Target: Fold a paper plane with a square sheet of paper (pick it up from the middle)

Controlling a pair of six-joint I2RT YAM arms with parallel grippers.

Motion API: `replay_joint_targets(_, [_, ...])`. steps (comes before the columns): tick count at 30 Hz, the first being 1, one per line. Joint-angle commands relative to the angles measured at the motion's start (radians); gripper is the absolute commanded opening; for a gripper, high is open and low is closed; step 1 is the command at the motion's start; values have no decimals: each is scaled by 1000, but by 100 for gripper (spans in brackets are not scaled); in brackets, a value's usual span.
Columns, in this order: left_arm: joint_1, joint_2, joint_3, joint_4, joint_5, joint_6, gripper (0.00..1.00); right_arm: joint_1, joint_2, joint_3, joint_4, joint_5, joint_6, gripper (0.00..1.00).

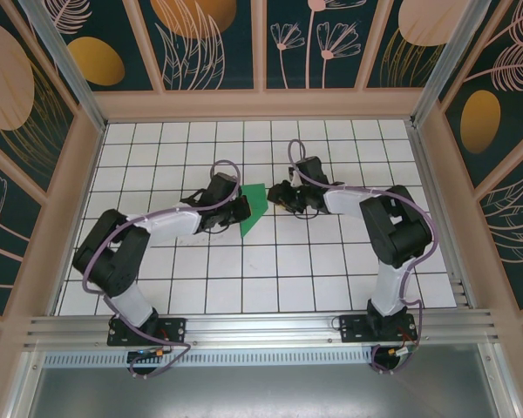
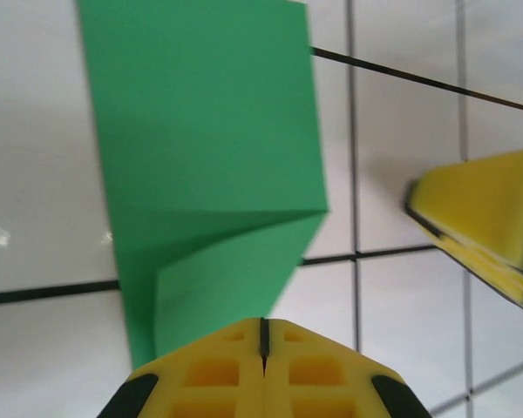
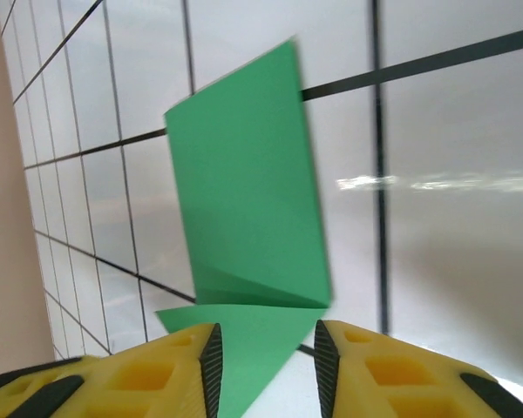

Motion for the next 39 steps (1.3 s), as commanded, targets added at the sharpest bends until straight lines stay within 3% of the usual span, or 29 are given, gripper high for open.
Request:
replay_joint_targets(1, [4,53,39,-26,-115,6,0,-3,-9,-16,17,-3,16,38])
replay_joint_targets(13, [4,143,85,-84,-198,-16,0,14,64,64,-57,-21,2,40])
replay_joint_targets(25, [4,158,71,-83,-185,-23,0,45,113,119,-88,-45,-9,38])
replay_joint_targets(36, [5,155,69,-79,-170,-15,0,47,143,122,-28,-145,2,25])
replay_joint_targets(39, [5,143,70,-81,-170,-11,0,40,150,115,0,-158,10,15])
